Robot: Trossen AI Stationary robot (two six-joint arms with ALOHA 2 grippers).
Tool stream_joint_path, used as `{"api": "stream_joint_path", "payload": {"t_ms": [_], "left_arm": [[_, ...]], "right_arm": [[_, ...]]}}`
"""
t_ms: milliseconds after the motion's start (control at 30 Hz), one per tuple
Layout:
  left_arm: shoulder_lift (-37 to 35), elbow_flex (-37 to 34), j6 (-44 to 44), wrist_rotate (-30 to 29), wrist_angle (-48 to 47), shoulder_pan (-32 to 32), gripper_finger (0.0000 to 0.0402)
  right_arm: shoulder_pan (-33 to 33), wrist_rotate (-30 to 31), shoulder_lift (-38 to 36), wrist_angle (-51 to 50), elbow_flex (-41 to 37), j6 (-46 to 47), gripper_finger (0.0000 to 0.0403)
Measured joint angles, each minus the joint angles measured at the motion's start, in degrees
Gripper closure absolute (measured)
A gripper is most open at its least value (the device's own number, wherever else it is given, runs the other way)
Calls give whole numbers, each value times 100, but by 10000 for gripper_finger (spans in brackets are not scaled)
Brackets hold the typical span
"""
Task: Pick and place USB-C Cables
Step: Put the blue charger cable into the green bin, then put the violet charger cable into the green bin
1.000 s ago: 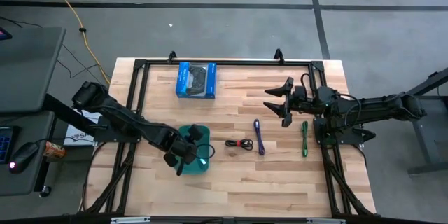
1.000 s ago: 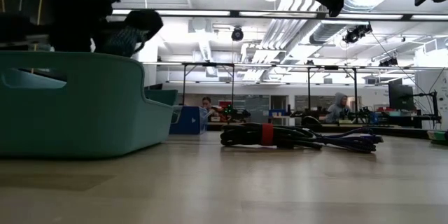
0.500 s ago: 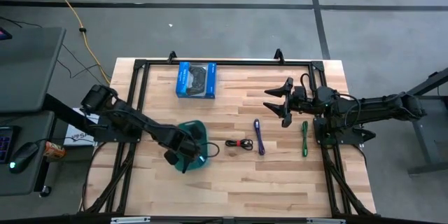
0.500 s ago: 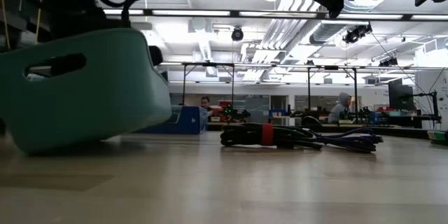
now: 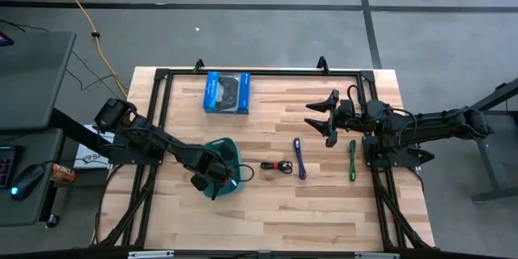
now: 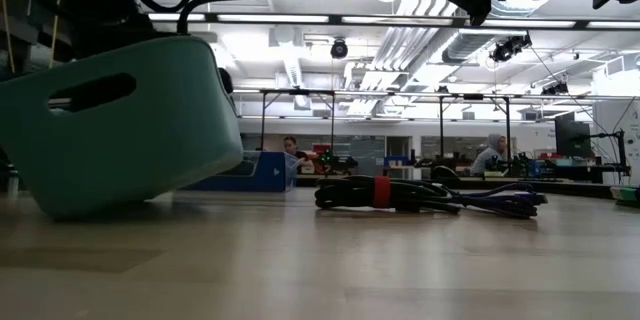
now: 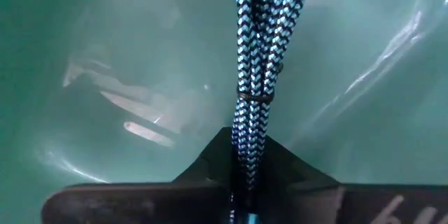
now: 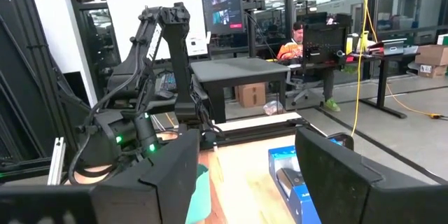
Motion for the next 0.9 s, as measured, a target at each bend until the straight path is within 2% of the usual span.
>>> {"api": "stream_joint_path", "payload": {"t_ms": [233, 600, 833, 900], "left_arm": [[-2, 35, 11, -17, -41, -2, 338], [-4, 578, 18, -28, -88, 0, 270], [-6, 1252, -88, -662, -785, 0, 255], [-52, 1534, -203, -690, -973, 39, 255]], "right_arm": [[-1, 0, 0, 0, 0, 0, 174], [0, 0, 0, 2, 0, 9, 174], [1, 0, 0, 2, 0, 0, 174], [1, 0, 0, 2, 0, 0, 174]]}}
